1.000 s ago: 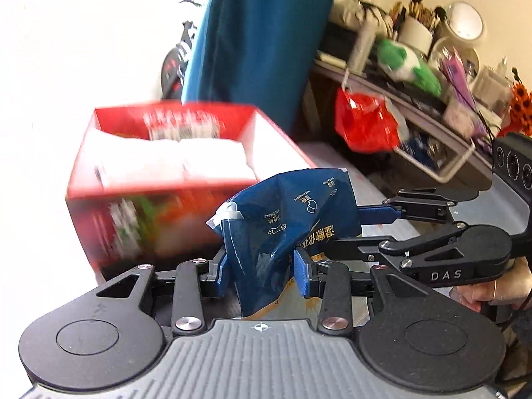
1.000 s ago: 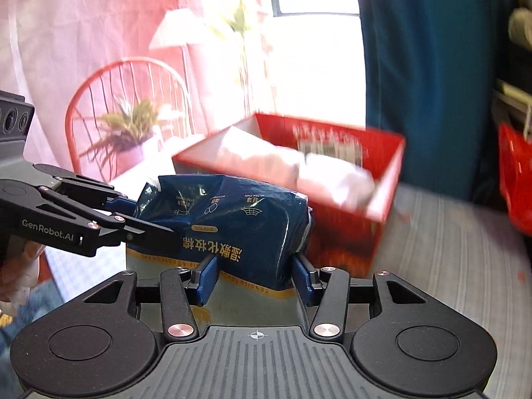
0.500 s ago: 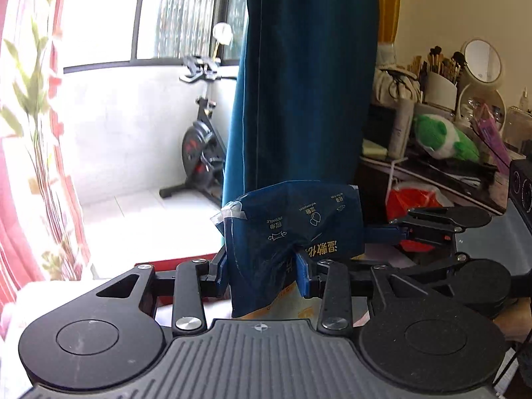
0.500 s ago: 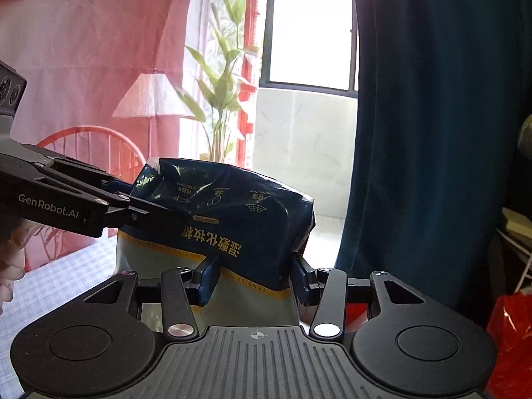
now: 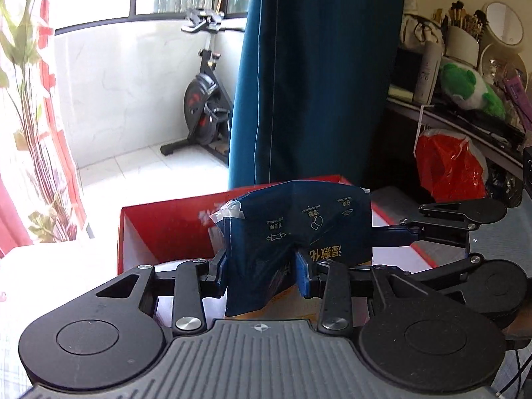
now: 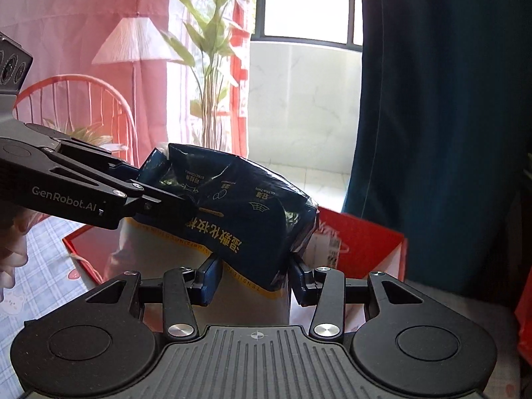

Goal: Organize soft objects
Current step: 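Lower the blue bag into the red box beside the white bundle, release, then move both grippers down to the clear bag of green cables, then close both grippers on the clear cable bag and lift it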

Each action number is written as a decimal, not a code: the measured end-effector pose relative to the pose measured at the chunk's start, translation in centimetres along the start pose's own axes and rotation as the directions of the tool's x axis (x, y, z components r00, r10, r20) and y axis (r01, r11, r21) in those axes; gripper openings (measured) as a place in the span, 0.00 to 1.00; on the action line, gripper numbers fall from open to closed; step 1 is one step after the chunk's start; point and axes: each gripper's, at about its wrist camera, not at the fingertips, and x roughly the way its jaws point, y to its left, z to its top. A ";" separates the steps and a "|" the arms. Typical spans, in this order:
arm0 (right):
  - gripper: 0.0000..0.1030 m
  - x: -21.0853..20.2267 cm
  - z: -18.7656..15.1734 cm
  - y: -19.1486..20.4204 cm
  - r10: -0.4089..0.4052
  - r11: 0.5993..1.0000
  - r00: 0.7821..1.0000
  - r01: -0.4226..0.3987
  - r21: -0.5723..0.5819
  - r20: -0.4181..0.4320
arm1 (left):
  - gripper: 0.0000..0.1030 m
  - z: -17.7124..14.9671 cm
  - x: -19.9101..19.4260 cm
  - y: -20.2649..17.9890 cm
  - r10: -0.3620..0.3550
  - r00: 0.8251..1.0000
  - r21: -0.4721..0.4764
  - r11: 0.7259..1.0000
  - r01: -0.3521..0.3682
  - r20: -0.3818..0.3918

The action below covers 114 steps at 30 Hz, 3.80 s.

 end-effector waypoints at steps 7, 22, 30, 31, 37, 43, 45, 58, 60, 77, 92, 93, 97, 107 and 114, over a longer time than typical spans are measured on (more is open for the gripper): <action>0.33 2.8 -1.4 -0.7 0.049 0.984 0.989 -0.023 0.176 -0.141 | 0.40 -0.6 3.3 1.2 0.024 0.985 -0.052 0.998 -0.034 -0.170; 0.32 4.6 -1.5 -1.9 0.003 0.962 0.973 0.061 0.267 -0.233 | 0.57 -1.3 2.8 1.7 0.042 0.984 -0.050 0.997 -0.052 -0.173; 0.46 0.3 -0.3 0.1 -0.050 0.986 0.988 0.072 0.151 -0.148 | 0.73 -1.0 -1.9 1.4 0.077 0.994 -0.073 0.994 -0.083 -0.074; 0.48 -0.4 -0.4 0.5 -0.051 0.989 0.989 0.070 0.133 -0.140 | 0.74 -1.2 -2.6 1.2 0.084 0.995 -0.071 0.994 -0.088 -0.057; 0.57 -4.0 -1.5 2.7 -0.055 0.995 0.994 0.062 0.073 -0.096 | 0.79 -2.8 -6.3 -0.4 0.117 0.993 -0.060 0.992 -0.115 0.018; 0.58 -7.4 -3.5 4.6 -0.032 0.997 0.998 0.036 0.072 -0.059 | 0.79 -5.3 -9.0 -2.0 0.158 0.987 -0.058 0.986 -0.155 0.044; 0.58 -8.4 -4.1 5.5 -0.028 0.998 0.999 0.030 0.049 -0.047 | 0.79 -6.2 -9.8 -2.4 0.159 0.986 -0.066 0.986 -0.156 0.048; 0.59 -12.8 -9.5 9.6 0.028 0.999 0.999 -0.028 0.023 -0.017 | 0.79 -12.4 -13.2 -4.3 0.154 0.988 -0.127 0.981 -0.149 0.027; 0.59 -12.9 -10.7 10.0 0.030 0.999 0.999 -0.029 0.037 -0.026 | 0.79 -13.3 -13.4 -4.3 0.145 0.989 -0.144 0.979 -0.141 0.017; 0.59 -14.9 -15.8 9.6 0.006 0.987 1.000 -0.002 0.160 -0.023 | 0.79 -19.4 -13.5 -4.9 0.118 0.992 -0.222 0.967 -0.126 -0.047; 0.58 -13.0 -17.7 10.1 0.067 0.981 0.992 -0.046 0.189 -0.105 | 0.75 -21.4 -11.1 -4.3 0.047 0.991 -0.274 0.958 -0.081 -0.128; 0.58 -12.8 -17.8 10.2 0.071 0.981 0.991 -0.049 0.188 -0.111 | 0.75 -21.6 -10.9 -4.3 0.043 0.990 -0.279 0.957 -0.079 -0.133; 0.55 -12.4 -18.0 10.2 0.088 0.978 0.987 -0.060 0.200 -0.132 | 0.73 -22.1 -10.1 -4.0 0.020 0.988 -0.297 0.953 -0.065 -0.155; 0.46 -11.0 -18.8 10.2 0.132 0.965 0.977 -0.089 0.247 -0.166 | 0.72 -22.6 -8.2 -3.9 -0.050 0.986 -0.307 0.952 -0.001 -0.159; 0.38 -11.2 -18.7 10.5 0.124 0.970 0.979 -0.085 0.228 -0.162 | 0.50 -22.6 -8.4 -4.9 -0.086 0.988 -0.271 0.961 0.047 -0.131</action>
